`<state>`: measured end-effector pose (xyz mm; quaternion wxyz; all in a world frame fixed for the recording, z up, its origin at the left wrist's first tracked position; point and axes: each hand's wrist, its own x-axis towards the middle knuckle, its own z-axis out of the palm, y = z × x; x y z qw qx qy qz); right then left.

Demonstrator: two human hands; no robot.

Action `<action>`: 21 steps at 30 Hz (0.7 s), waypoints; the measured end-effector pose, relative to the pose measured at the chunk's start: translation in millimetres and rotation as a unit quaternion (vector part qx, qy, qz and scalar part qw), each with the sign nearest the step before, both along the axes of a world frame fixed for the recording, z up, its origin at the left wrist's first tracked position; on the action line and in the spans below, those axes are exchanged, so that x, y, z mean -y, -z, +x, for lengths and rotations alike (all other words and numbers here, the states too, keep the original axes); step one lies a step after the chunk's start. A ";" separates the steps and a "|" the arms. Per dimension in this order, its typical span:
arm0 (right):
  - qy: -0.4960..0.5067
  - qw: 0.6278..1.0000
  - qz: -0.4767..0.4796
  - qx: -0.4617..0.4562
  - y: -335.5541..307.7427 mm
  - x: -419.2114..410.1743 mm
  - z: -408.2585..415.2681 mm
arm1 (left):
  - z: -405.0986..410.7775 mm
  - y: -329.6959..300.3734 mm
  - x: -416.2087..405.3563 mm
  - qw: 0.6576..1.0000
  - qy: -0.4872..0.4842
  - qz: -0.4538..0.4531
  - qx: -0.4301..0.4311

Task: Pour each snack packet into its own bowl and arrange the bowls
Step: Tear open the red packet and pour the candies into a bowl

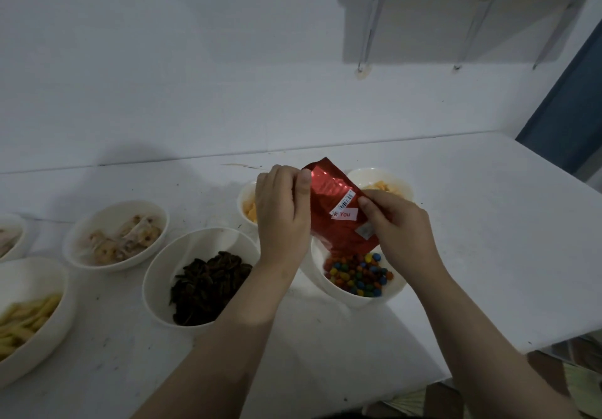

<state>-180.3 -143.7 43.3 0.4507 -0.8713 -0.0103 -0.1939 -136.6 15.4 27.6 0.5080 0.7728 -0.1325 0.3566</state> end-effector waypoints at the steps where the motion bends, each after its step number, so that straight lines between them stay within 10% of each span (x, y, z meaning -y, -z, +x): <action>1: 0.009 1.000 0.002 -0.002 1.2 2.4 -0.8 | 0.0 3.0 0.7 1.000 0.003 -0.002 0.007; 6: 0.053 0.995 0.085 -0.017 9.8 16.8 -3.7 | 3.5 11.3 3.9 0.991 0.060 -0.082 -0.085; 12: 0.064 0.984 0.166 -0.016 20.4 16.7 -12.1 | 1.8 7.7 16.9 0.903 0.248 -0.201 -0.289; 21: 0.030 0.979 0.200 -0.011 4.0 16.1 -18.4 | 1.1 -8.8 28.9 0.887 0.285 -0.220 -0.289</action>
